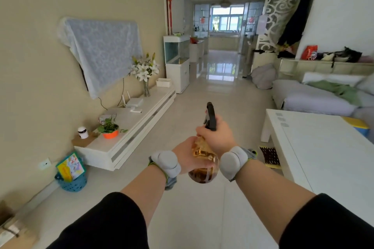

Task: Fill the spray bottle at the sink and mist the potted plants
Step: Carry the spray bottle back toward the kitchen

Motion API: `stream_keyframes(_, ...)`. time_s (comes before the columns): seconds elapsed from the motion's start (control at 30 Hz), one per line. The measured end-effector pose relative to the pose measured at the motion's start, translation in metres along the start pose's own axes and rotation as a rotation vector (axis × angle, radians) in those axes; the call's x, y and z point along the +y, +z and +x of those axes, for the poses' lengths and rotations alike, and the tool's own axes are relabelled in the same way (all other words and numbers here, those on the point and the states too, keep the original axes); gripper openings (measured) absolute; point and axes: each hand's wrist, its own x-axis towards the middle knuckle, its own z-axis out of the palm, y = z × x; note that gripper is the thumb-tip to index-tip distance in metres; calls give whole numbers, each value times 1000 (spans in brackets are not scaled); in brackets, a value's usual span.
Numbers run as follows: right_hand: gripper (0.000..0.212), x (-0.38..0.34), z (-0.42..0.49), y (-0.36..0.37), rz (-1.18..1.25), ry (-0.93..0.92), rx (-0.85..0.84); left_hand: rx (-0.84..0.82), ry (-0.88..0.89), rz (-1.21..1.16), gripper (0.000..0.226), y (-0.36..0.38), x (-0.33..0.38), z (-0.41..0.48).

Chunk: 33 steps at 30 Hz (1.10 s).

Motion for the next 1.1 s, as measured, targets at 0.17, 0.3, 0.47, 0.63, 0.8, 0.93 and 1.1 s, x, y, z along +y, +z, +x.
stream_keyframes(0.17,41,48,120,-28,-17,1,2,-76,36,66,53,-10,-18,127)
stream_keyframes(0.3,58,66,232,-49,-26,3,-94,-100,53,99,41,-36,-20,233)
stream_keyframes(0.47,74,78,347,-48,-19,38,-174,-86,29,77,45,-70,-44,338)
stream_keyframes(0.63,66,110,475,-35,-94,44,-160,-67,31,48,45,-103,-90,458)
stream_keyframes(0.8,58,142,588,-26,-138,24,-75,-84,78,45,50,-131,-133,576)
stream_keyframes(0.93,60,156,698,-35,-159,48,-4,-130,129,44,62,-165,-155,696)
stream_keyframes(1.1,65,179,790,-69,-258,55,60,-213,192,52,72,-166,-163,812)
